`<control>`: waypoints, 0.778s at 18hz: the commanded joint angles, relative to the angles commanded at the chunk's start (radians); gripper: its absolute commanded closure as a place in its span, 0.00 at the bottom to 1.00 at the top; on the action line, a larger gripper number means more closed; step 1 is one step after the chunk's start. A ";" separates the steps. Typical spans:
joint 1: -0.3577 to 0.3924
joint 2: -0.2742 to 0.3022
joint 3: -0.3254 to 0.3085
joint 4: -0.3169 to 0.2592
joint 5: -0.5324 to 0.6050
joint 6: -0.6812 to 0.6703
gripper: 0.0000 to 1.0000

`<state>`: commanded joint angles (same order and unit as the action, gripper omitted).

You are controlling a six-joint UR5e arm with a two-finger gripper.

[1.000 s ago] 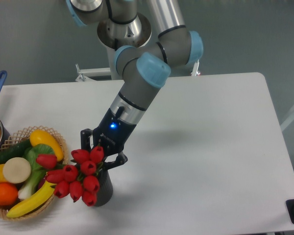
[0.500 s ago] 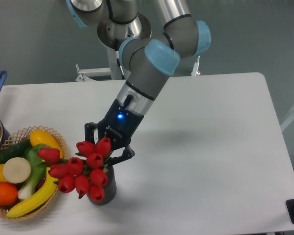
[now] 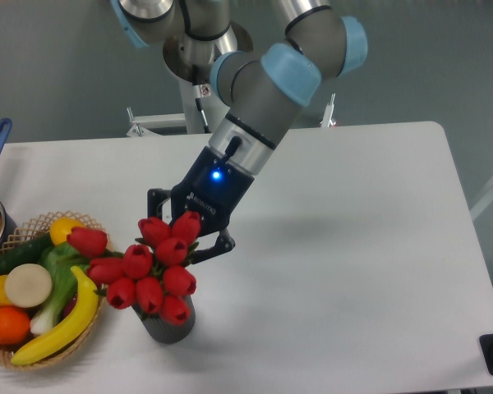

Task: Pick up the flowers from the vase
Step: 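Lift the gripped tulips straight up out of the vase, then carry the tulips away from the vase and hold them above the table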

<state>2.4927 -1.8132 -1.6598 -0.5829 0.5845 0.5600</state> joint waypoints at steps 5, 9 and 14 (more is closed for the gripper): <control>0.029 0.011 0.031 0.000 -0.014 -0.061 0.96; 0.101 0.011 0.080 -0.002 -0.057 -0.121 0.96; 0.172 0.009 0.081 -0.003 -0.066 -0.106 0.97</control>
<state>2.6643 -1.8040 -1.5785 -0.5860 0.5185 0.4540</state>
